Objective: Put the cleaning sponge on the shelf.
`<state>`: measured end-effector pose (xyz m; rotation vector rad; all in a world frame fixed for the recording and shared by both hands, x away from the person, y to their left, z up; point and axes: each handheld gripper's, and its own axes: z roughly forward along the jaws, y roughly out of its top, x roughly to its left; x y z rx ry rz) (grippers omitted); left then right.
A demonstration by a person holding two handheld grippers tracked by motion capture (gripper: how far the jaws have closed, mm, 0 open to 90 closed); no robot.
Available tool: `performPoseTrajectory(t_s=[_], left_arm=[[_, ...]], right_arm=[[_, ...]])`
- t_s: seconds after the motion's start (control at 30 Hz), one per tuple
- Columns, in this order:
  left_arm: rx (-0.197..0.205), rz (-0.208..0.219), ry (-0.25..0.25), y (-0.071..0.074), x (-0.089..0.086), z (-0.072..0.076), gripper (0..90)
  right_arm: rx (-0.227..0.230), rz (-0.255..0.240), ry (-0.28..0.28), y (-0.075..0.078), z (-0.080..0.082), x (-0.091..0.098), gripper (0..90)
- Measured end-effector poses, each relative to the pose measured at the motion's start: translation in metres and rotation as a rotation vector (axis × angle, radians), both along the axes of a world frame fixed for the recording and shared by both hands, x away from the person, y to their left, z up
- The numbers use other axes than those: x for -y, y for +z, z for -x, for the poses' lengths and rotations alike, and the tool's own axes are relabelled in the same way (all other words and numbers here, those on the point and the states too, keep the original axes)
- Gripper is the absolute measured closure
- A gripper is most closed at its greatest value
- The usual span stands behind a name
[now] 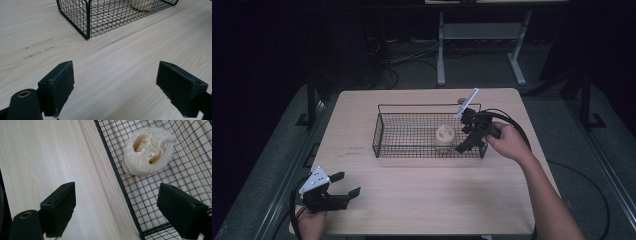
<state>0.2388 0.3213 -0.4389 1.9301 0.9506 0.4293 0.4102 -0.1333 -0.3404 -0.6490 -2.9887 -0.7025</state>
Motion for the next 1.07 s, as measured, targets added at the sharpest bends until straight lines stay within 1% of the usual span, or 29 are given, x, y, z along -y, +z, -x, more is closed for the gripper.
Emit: performPoseTrajectory(t_s=[0.23, 0.27, 0.3, 0.37, 0.4, 0.47, 0.5, 0.53, 0.6, 0.63, 0.77, 0.9, 0.93, 0.97, 1.07], left_arm=[[-0.002, -0.001, 0.0, 0.0, 0.0, 0.0, 13.8], [-0.002, -0.001, 0.0, 0.0, 0.0, 0.0, 13.8], [0.0, -0.001, 0.001, 0.0, 0.0, 0.0, 13.8], [0.0, -0.005, -0.001, 0.0, 0.0, 0.0, 13.8], [0.0, -0.004, 0.0, 0.0, 0.0, 0.0, 13.7], [0.001, -0.005, 0.0, 0.0, 0.0, 0.0, 13.8], [0.001, -0.005, 0.0, 0.0, 0.0, 0.0, 13.8], [0.001, -0.005, 0.0, 0.0, 0.0, 0.0, 13.8], [0.001, -0.006, 0.0, 0.0, 0.0, 0.0, 13.8], [0.001, -0.007, -0.001, 0.0, 0.0, 0.0, 13.8], [0.002, -0.005, -0.001, 0.0, 0.0, 0.0, 13.8], [0.002, -0.005, -0.001, 0.0, 0.0, 0.0, 13.7], [0.002, -0.005, -0.001, 0.0, 0.0, 0.0, 13.8], [0.003, -0.004, -0.001, 0.0, 0.0, 0.0, 13.8], [0.002, -0.005, -0.002, 0.0, 0.0, 0.0, 13.7]], right_arm=[[0.001, -0.006, -0.008, -0.006, 0.006, 0.008, 15.2], [-0.004, -0.007, -0.012, -0.01, 0.008, 0.01, 15.2], [-0.017, 0.007, -0.007, -0.012, 0.009, 0.011, 15.2], [-0.022, 0.017, -0.006, -0.014, 0.011, 0.012, 15.2], [-0.018, 0.004, 0.002, -0.015, 0.013, 0.013, 15.3], [-0.024, -0.01, 0.015, -0.017, 0.015, 0.014, 15.2], [-0.024, -0.01, 0.015, -0.017, 0.015, 0.014, 15.2], [-0.026, 0.007, 0.015, -0.02, 0.019, 0.015, 15.2], [-0.029, 0.012, 0.015, -0.021, 0.02, 0.015, 15.2], [-0.019, 0.0, 0.024, -0.023, 0.024, 0.016, 15.2], [-0.019, 0.003, 0.022, -0.027, 0.028, 0.018, 15.2], [-0.027, -0.003, 0.031, -0.033, 0.038, 0.021, 15.2], [-0.027, -0.003, 0.031, -0.033, 0.038, 0.021, 15.2], [-0.025, 0.01, 0.038, -0.037, 0.043, 0.02, 15.2], [-0.012, -0.01, 0.052, -0.04, 0.055, 0.021, 15.1]])
